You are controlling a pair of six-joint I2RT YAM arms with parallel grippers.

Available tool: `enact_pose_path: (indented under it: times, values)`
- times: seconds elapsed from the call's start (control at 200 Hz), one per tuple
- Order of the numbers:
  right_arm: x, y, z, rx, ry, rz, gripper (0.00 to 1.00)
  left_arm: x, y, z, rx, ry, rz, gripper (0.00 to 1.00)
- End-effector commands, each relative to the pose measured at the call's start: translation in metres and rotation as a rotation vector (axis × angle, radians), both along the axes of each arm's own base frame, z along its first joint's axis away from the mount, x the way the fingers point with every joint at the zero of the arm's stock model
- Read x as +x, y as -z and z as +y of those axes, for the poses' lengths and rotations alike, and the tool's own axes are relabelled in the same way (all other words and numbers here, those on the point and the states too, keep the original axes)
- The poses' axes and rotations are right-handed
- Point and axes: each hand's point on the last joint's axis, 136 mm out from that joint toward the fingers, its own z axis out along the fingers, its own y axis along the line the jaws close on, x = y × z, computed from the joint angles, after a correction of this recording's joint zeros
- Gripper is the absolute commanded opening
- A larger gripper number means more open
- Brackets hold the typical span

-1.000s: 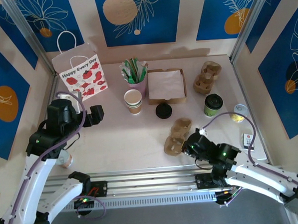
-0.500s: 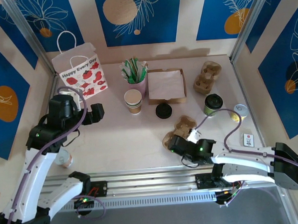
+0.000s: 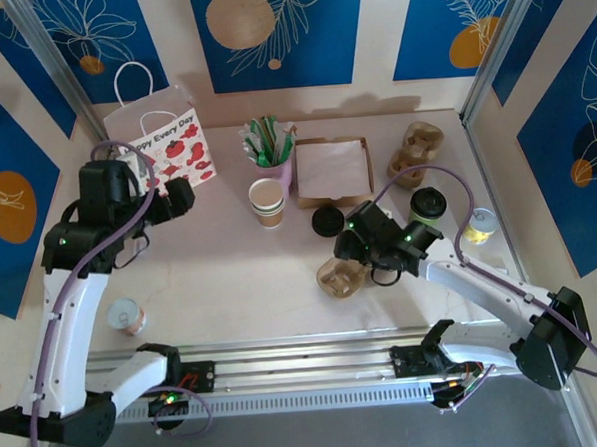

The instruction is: Pack the takeout coffee

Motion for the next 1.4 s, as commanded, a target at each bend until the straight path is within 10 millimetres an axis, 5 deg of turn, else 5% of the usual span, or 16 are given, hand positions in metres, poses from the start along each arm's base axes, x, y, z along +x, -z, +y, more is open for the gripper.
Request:
enact_pose_path:
  times: [0.0, 0.34, 0.61, 1.045, 1.395]
  values:
    - [-0.021, 0.015, -0.001, -0.086, -0.248, 0.116, 0.81, 0.006, -0.005, 0.002, -0.101, -0.03, 0.039, 1.0]
    - [-0.008, 0.036, -0.008, -0.246, -0.366, 0.158, 0.83, 0.055, -0.031, 0.051, -0.25, -0.227, -0.004, 1.0]
    - [0.0, 0.042, 0.01, -0.186, -0.449, 0.129, 0.81, 0.096, -0.046, 0.073, -0.258, -0.243, -0.087, 1.0]
    - [-0.01, 0.031, 0.015, -0.165, -0.501, 0.125, 0.8, 0.163, -0.02, 0.164, -0.168, -0.416, 0.051, 0.99]
    - [-0.03, 0.003, 0.027, -0.167, -0.566, 0.071, 0.8, 0.217, 0.013, 0.189, -0.091, -0.432, 0.104, 0.82]
